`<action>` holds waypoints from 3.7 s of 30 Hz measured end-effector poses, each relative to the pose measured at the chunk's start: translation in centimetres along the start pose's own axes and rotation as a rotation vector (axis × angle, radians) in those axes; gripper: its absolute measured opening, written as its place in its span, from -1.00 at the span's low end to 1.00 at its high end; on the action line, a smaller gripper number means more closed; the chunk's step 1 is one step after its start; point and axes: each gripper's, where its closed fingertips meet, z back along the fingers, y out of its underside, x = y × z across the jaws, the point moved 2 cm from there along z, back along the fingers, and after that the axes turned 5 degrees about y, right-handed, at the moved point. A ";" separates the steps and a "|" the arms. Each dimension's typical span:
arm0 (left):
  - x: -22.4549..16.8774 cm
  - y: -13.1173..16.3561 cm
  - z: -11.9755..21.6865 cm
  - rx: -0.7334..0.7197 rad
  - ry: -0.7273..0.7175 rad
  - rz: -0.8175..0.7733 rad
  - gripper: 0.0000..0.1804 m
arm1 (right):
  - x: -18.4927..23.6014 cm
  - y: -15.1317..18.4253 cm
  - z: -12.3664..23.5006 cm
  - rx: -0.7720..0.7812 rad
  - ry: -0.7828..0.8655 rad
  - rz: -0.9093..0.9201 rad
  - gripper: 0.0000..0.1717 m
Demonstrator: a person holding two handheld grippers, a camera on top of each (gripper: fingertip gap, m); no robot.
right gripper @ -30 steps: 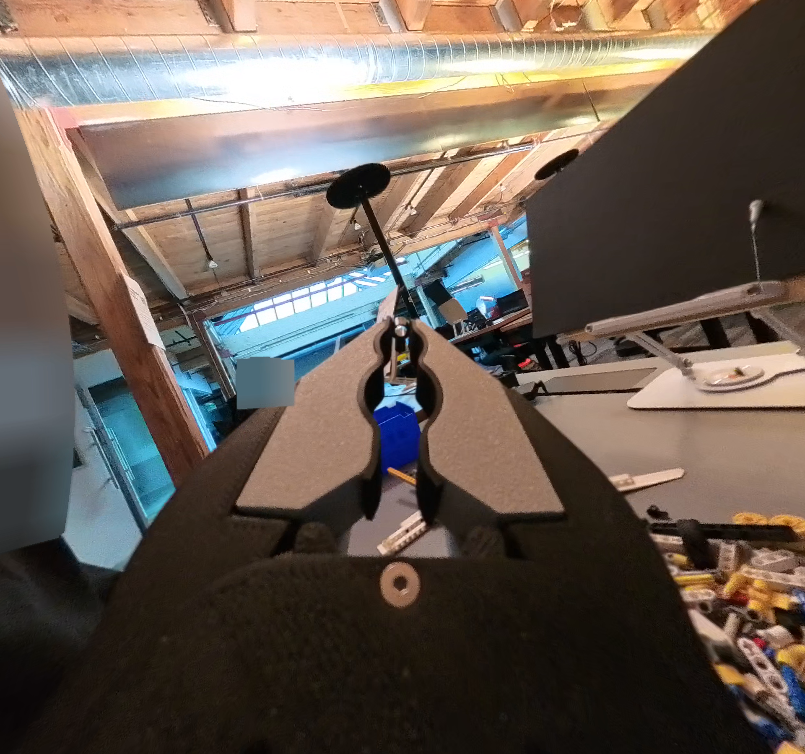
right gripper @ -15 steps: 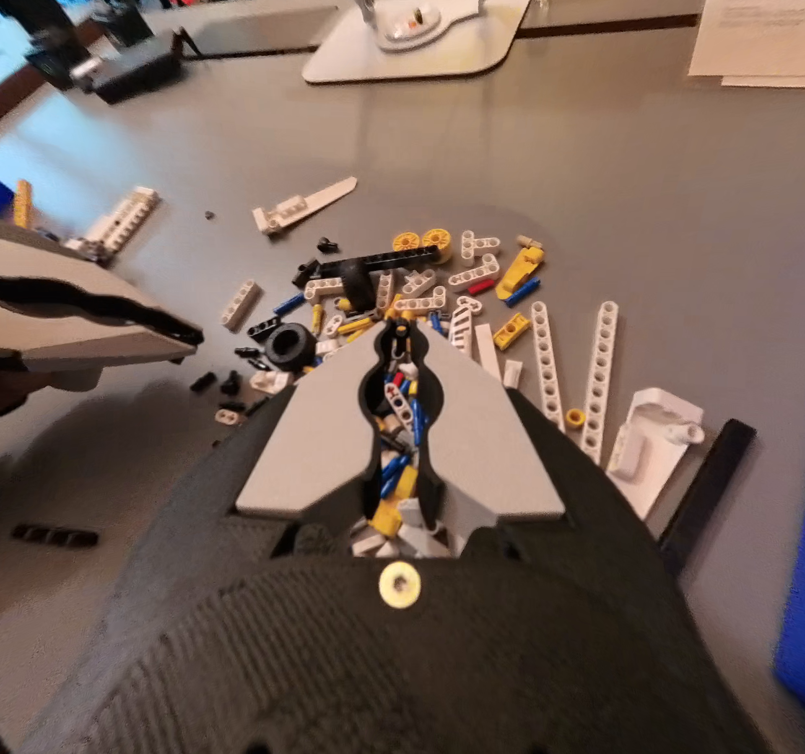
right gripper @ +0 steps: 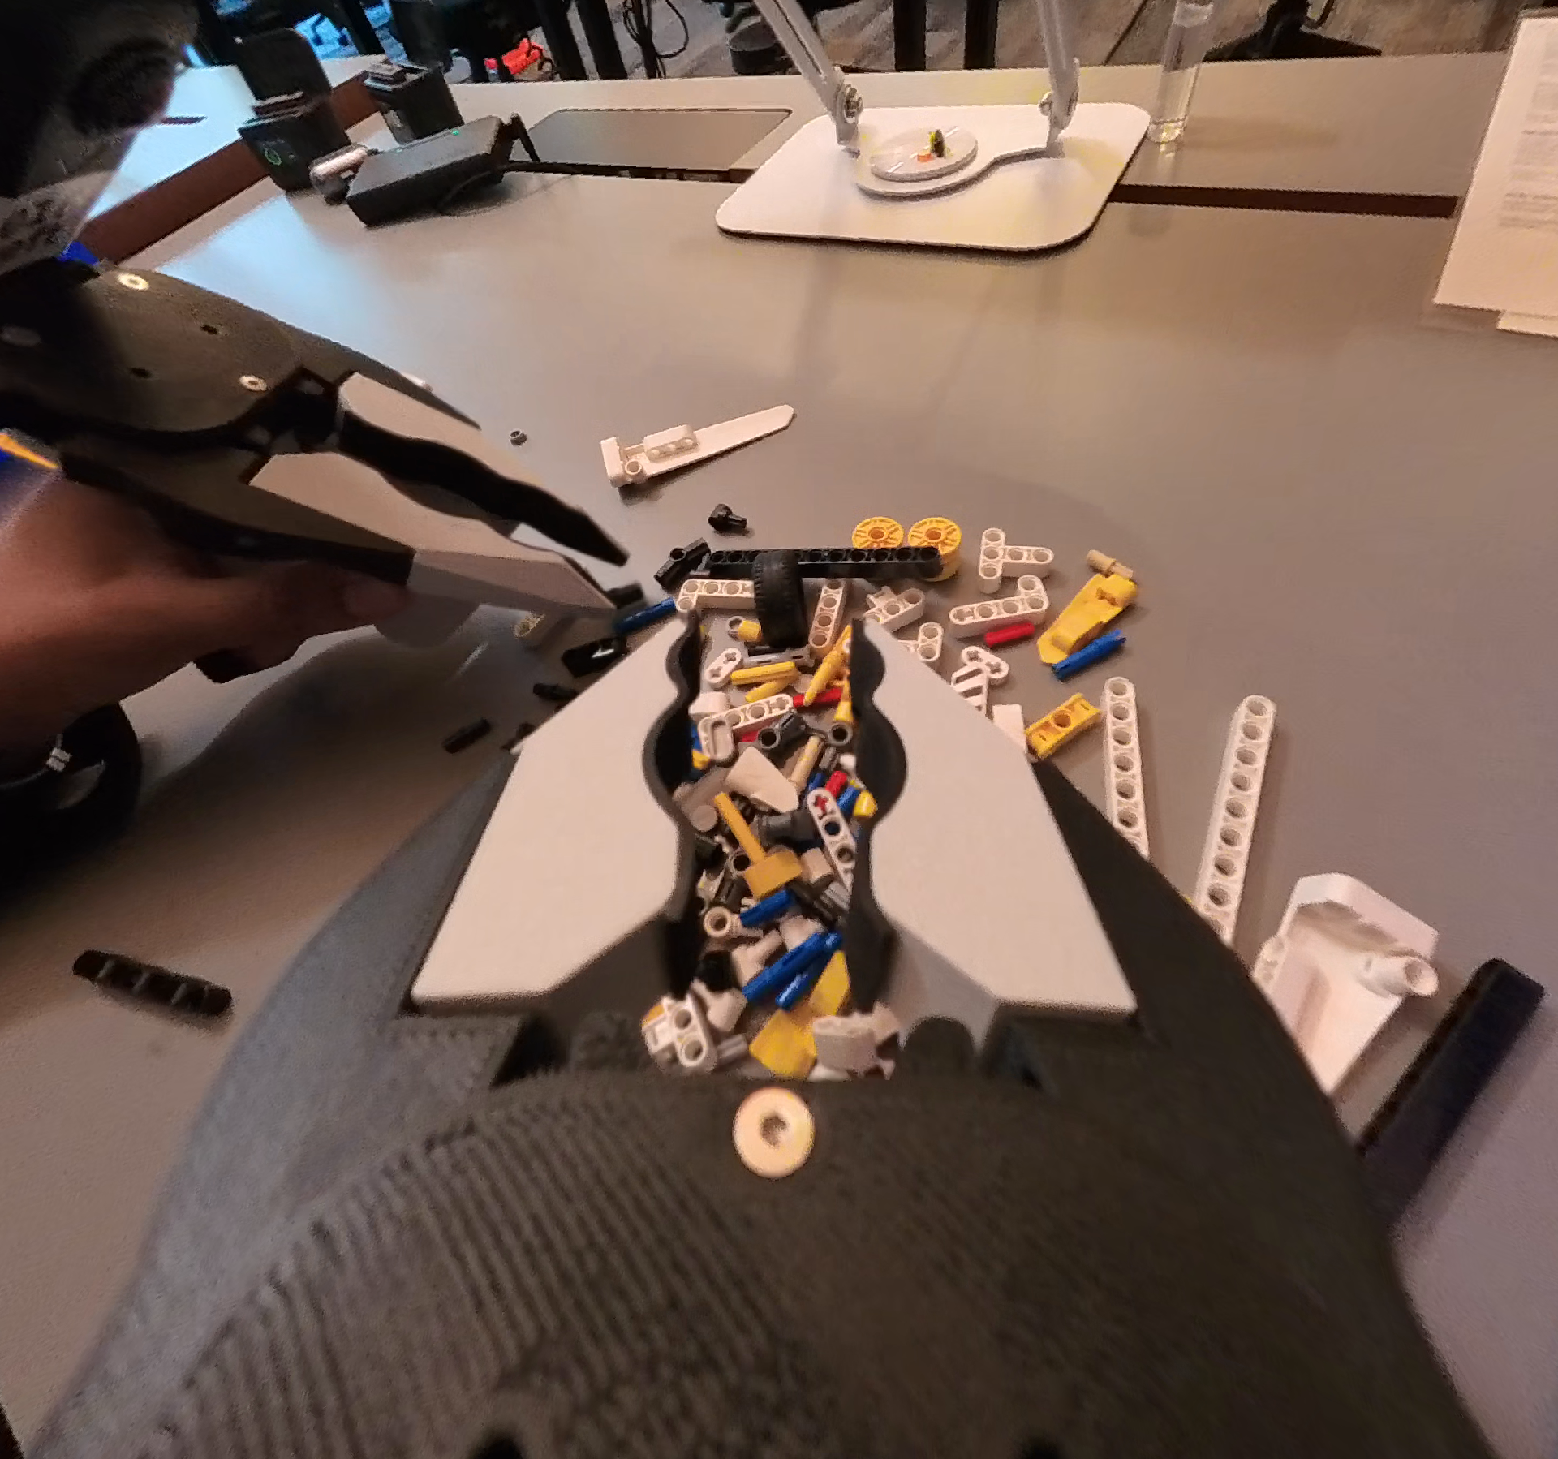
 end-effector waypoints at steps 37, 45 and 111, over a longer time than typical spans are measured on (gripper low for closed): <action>-11.2 7.1 15.2 -0.583 0.404 -0.179 -0.74 | 12.3 2.4 3.8 -0.199 -0.081 0.206 -0.52; -11.6 8.5 13.5 -0.423 0.247 -0.214 -0.69 | 12.3 1.9 4.8 -0.255 -0.155 0.148 -0.58; -3.8 6.9 20.5 -0.718 0.082 -0.031 -0.58 | 9.1 0.3 -0.2 0.108 -0.315 -0.170 -0.93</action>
